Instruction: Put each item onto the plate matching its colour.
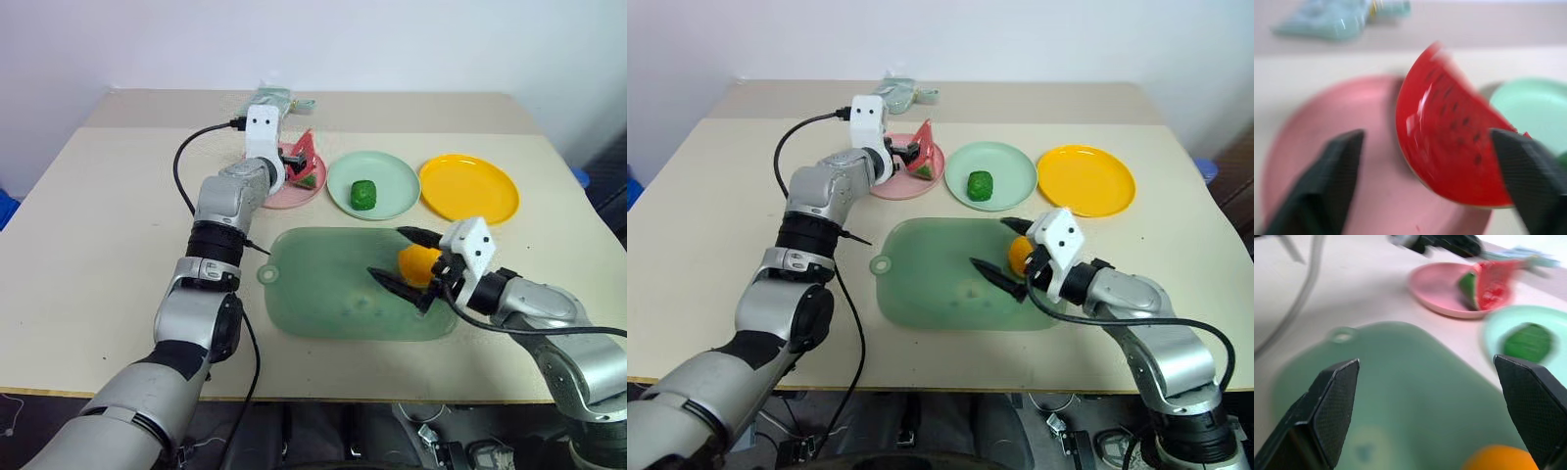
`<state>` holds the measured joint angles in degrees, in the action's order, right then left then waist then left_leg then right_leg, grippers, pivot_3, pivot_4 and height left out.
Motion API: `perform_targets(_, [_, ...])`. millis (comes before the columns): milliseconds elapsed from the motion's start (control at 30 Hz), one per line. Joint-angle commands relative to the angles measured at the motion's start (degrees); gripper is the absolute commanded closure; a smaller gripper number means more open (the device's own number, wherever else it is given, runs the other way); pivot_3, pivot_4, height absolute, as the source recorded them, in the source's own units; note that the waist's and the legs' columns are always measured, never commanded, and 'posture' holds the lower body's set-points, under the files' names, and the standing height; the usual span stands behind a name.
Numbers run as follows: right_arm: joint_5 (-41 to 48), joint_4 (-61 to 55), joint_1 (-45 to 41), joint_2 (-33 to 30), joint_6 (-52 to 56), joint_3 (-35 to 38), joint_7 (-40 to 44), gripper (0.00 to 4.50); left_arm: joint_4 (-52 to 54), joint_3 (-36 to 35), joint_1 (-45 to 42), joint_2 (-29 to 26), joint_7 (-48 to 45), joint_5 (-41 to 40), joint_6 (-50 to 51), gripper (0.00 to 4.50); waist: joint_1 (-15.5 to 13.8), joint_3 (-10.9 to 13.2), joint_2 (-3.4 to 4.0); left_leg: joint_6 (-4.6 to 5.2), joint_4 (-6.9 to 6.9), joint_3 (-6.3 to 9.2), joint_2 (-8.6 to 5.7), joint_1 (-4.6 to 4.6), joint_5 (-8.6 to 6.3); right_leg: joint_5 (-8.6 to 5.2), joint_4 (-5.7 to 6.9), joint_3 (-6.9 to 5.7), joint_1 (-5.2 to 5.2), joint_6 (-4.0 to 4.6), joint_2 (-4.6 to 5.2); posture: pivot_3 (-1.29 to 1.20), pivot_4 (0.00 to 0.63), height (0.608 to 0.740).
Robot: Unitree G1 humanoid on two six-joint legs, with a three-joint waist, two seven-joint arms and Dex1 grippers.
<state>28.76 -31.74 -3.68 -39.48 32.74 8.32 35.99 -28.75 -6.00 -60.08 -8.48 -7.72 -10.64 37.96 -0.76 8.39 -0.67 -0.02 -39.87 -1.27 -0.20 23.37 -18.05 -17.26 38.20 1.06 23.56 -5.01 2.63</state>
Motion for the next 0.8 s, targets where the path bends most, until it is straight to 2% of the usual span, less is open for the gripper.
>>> perform_targets(33, [-0.66, 0.92, 1.45, -1.87, 0.15, 4.78, -0.24, 0.00, 11.77, -0.66, 4.96, -2.41, -7.25, -3.99, -0.87, 0.31, 0.03, -0.01, 0.01, -0.01, 0.01, -0.01, 0.00, -0.01, 0.00, 0.00, 0.01, 0.01, 0.00, 0.00, 0.00, 0.00, 0.150, 0.740])
perform_targets(67, [-1.36, 1.35, 2.01, -2.32, -0.14, 5.02, -0.17, 0.00, 14.96, -0.25, 7.23, -3.46, -10.23, -5.38, -0.35, 0.31, 0.10, -0.01, 0.03, -0.01, 0.01, -0.01, 0.01, -0.01, 0.01, 0.00, 0.01, 0.02, 0.00, 0.00, 0.00, 0.00, 0.150, 0.740])
perform_targets(200, [-3.34, 4.01, 3.70, -1.92, -0.56, 4.58, -1.04, 0.00, 30.62, 8.63, 24.10, -15.39, -30.23, -5.60, -7.43, 0.31, 0.79, -0.06, 0.10, -0.07, 0.12, -0.07, 0.03, -0.09, 0.03, 0.00, 0.01, 0.10, 0.02, 0.01, -0.01, 0.00, 0.150, 0.740])
perform_targets(267, [-2.75, 4.43, 4.32, -0.97, -0.22, 4.59, -0.99, 0.00, 35.49, 10.36, 30.11, -19.77, -36.13, -6.99, -8.27, 0.31, 0.83, -0.05, 0.11, -0.11, 0.22, -0.10, 0.03, -0.18, 0.05, -0.01, 0.00, 0.16, -0.01, 0.02, 0.00, 0.00, 0.150, 0.740])
perform_targets(433, [-2.07, 4.90, 5.37, 0.09, 0.43, 4.06, -0.30, 0.00, 41.73, 9.93, 35.87, -21.98, -40.81, -11.94, -4.54, 0.31, -0.33, -0.05, 0.11, 0.05, 0.07, -0.02, 0.02, -0.16, -0.03, -0.01, -0.06, 0.09, -0.16, 0.02, 0.09, 0.00, 0.150, 0.740])
perform_targets(600, [-2.75, 7.73, 4.68, 1.37, 2.16, 3.27, -1.80, 0.00, 43.19, 12.02, 37.35, -21.53, -39.39, -10.45, -4.69, 0.31, 0.13, -0.06, 0.12, 0.34, 0.02, -0.02, 0.01, -0.18, -0.20, 0.00, -0.06, 0.09, -0.21, 0.02, 0.10, 0.00, 0.150, 0.740])
perform_targets(700, [-3.14, 8.48, 5.21, 1.14, 2.84, 2.86, -1.65, 0.86, 43.69, 11.86, 37.53, -20.65, -38.74, -11.25, -4.37, 0.25, 0.17, -0.06, 0.13, 0.35, 0.03, -0.03, 0.02, -0.18, -0.21, 0.00, -0.04, 0.09, -0.18, 0.02, 0.07, 0.00, 0.150, 0.740])
perform_targets(733, [-3.16, 8.51, 5.28, 1.12, 2.86, 2.84, -1.59, 1.29, 43.70, 11.90, 37.56, -20.53, -38.54, -11.12, -4.41, 0.25, 0.17, -0.06, 0.12, 0.35, 0.03, -0.03, 0.02, -0.18, -0.21, 0.00, -0.04, 0.09, -0.19, 0.02, 0.07, 0.00, 0.150, 0.740])
perform_targets(800, [-3.29, 8.29, 5.13, 1.25, 2.35, 3.00, -1.63, 1.71, 43.74, 11.90, 37.68, -20.41, -38.25, -11.06, -4.38, 0.25, 0.16, -0.06, 0.12, 0.36, 0.02, -0.03, 0.01, -0.18, -0.21, 0.00, -0.04, 0.09, -0.19, 0.01, 0.06, 0.00, 0.150, 0.740])
